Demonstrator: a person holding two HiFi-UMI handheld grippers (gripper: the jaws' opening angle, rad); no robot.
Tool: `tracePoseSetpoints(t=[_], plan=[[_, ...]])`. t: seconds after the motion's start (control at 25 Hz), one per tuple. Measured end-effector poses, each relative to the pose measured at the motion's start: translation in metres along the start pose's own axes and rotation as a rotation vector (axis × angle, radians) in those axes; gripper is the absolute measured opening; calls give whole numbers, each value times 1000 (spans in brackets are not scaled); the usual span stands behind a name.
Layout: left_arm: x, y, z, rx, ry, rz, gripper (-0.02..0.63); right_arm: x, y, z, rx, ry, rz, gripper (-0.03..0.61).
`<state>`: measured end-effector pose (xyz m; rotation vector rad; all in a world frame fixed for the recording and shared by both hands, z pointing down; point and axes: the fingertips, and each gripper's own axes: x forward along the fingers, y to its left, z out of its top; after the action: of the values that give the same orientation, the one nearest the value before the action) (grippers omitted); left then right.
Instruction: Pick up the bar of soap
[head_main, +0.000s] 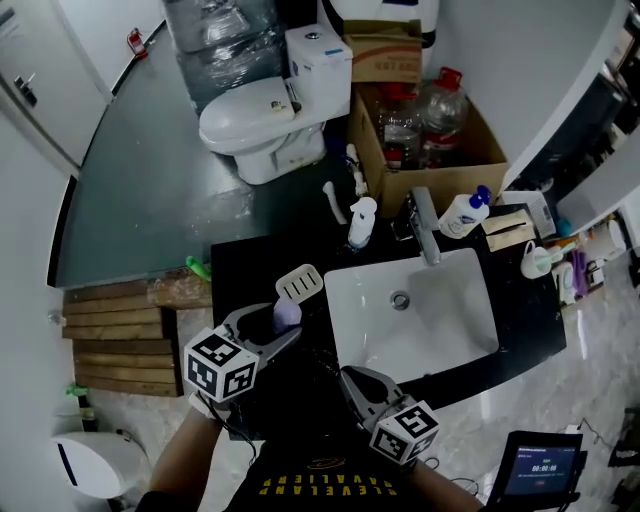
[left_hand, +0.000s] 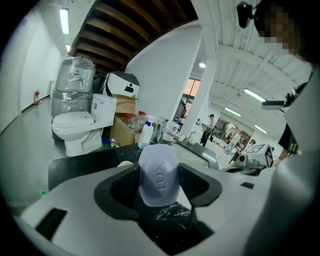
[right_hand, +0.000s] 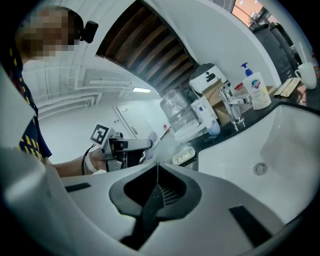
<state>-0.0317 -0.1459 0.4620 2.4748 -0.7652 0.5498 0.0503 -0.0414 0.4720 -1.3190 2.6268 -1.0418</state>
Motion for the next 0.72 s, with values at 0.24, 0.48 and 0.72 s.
tracePoseSetpoints(t=[0.24, 0.48, 0.72], plan=[[-5, -22, -33, -123, -51, -40, 265, 1, -14, 6, -39, -11, 7, 18], [-55, -45, -42, -208, -134, -79, 265, -5, 24, 12, -85, -20, -12, 18], [-68, -72, -40, -321, -258, -177, 265, -5, 32, 25, -131, -44, -13, 18]])
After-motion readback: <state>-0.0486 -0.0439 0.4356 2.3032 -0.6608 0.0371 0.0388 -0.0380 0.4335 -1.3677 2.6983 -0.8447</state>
